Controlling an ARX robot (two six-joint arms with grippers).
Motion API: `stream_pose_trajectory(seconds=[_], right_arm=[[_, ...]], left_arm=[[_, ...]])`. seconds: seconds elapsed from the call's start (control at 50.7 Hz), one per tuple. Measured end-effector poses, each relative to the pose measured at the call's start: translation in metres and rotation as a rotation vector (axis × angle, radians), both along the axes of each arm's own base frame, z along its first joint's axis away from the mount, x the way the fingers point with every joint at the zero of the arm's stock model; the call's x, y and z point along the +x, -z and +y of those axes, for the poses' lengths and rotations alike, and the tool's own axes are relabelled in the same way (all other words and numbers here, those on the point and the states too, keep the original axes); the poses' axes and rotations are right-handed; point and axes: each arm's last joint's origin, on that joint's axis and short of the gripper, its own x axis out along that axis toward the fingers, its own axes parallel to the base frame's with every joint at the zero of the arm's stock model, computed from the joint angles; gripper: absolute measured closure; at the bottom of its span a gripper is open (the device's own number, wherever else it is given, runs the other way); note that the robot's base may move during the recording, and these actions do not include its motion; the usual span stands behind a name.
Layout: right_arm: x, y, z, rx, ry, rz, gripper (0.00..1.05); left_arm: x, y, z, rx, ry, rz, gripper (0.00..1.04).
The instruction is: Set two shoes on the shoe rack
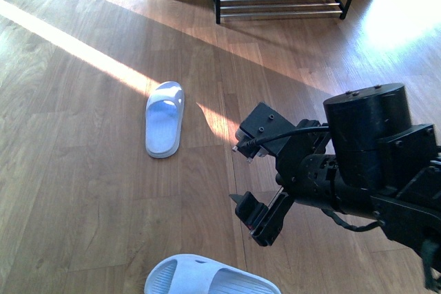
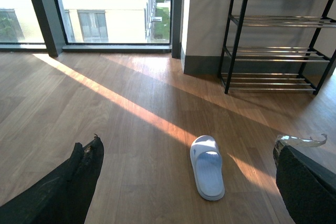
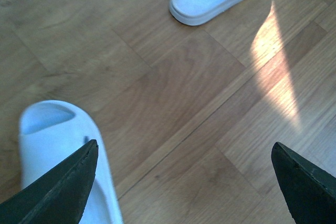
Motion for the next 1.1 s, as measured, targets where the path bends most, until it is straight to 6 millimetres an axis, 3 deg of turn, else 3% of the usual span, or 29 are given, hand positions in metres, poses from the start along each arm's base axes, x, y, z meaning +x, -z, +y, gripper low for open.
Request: stream_pose_trajectory(seconds=[0.138, 0.394, 0.552, 0.808, 1.104], right_arm=[[0.011, 0.045, -0.005, -0.062, -0.02, -0.039, 0.09], [-0.017, 0.115, -0.012, -0.127, -0.16, -0.003, 0.09], [-0.031, 0.136, -0.006, -0.112, -0.205, 0.011, 0.09], [-0.042, 0.152, 0.006, -0.078, -0.266, 0.105, 0.09], [-0.036, 0.167, 0.011, -0.062, -0.254, 0.117, 0.09]], left_arm=[[0.0, 0.0, 0.0, 0.0, 0.0, 0.0, 0.09], [0.0, 0.0, 0.0, 0.0, 0.0, 0.0, 0.09], [0.0, 0.0, 0.0, 0.0, 0.0, 0.0, 0.09], [0.0, 0.0, 0.0, 0.0, 0.0, 0.0, 0.09], [0.0, 0.0, 0.0, 0.0, 0.0, 0.0, 0.09]])
